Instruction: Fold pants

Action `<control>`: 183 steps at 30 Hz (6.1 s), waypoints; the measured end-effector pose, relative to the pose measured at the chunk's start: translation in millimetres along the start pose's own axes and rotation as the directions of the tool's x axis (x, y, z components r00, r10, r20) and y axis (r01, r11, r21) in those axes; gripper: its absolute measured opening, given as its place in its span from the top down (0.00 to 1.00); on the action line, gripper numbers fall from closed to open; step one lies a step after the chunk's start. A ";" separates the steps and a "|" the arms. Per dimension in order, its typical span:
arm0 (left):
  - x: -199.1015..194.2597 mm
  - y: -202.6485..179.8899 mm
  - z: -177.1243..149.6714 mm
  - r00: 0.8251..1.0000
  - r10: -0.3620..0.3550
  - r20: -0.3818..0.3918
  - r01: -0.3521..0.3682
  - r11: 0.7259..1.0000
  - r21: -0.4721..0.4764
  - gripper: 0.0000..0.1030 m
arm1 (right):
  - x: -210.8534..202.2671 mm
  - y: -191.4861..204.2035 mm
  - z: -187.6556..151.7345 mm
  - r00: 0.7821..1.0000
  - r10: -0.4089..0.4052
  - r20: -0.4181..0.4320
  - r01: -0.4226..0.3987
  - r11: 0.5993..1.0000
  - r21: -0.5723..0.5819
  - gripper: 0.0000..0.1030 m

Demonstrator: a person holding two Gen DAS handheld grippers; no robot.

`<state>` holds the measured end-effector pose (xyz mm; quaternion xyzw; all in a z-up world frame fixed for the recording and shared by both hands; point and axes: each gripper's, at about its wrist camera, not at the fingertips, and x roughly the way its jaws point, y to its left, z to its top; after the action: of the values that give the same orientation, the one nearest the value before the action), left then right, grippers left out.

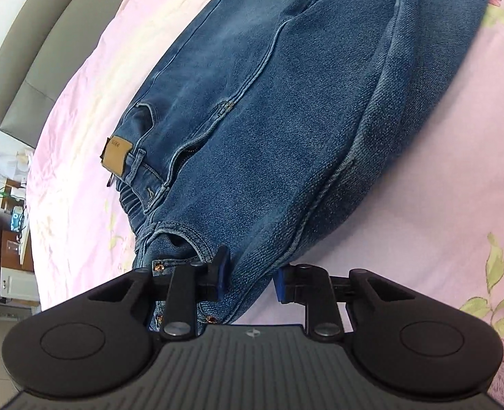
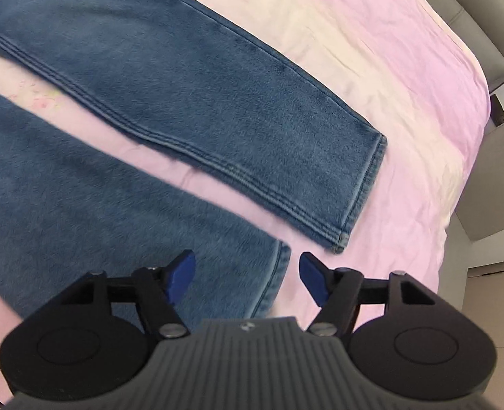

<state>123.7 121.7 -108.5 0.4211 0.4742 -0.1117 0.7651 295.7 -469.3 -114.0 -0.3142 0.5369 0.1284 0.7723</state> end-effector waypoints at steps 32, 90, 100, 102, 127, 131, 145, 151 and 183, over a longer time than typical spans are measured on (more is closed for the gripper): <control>-49.7 38.5 29.0 0.993 0.116 0.031 -0.105 0.964 -0.245 0.76 | -118.0 -21.3 -40.8 0.965 -0.129 0.229 0.107 0.988 0.108 1.00; 111.9 175.2 237.1 0.976 0.130 -0.176 -0.178 0.941 -0.289 0.05 | 30.6 -88.8 83.1 0.898 -0.439 -0.038 0.424 0.839 0.340 0.47; 27.2 191.1 158.3 0.997 0.076 -0.025 -0.073 0.724 -0.686 0.13 | -14.5 -68.6 23.0 0.968 -0.250 -0.003 0.193 0.741 0.643 0.34; 14.7 188.8 123.6 0.998 0.061 0.005 -0.032 0.597 -0.801 0.15 | -20.3 -53.3 6.8 0.980 -0.196 0.036 0.115 0.704 0.701 0.33; 90.4 123.6 -61.1 0.959 0.032 0.281 0.275 -0.338 -0.900 0.21 | 44.9 -39.8 -89.6 0.939 -0.135 0.318 -0.328 -0.062 0.943 0.41; 82.7 109.9 -79.6 0.929 0.085 0.359 0.356 -0.460 -0.813 0.21 | 71.3 -37.0 -81.2 0.930 -0.155 0.332 -0.349 -0.097 0.932 0.41; 102.3 117.7 -31.6 0.950 0.136 0.280 0.311 -0.458 -0.833 0.41 | 62.8 -46.5 -50.2 0.937 -0.234 0.259 -0.260 0.029 0.965 0.82; 74.5 132.1 -27.7 0.956 0.126 0.264 0.292 -0.392 -0.872 0.62 | 1.4 -52.7 -2.4 0.928 -0.315 0.200 -0.124 0.247 0.961 0.90; 2.5 74.9 -125.9 0.999 -0.037 0.027 0.021 -0.154 -0.988 0.55 | -57.3 59.2 -184.1 0.992 -0.074 0.103 -0.084 0.227 0.970 0.91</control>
<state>88.2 263.2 -94.8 -0.3172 0.4066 0.2725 0.8123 103.8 -530.5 -124.1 0.2446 0.4510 -0.2111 0.8320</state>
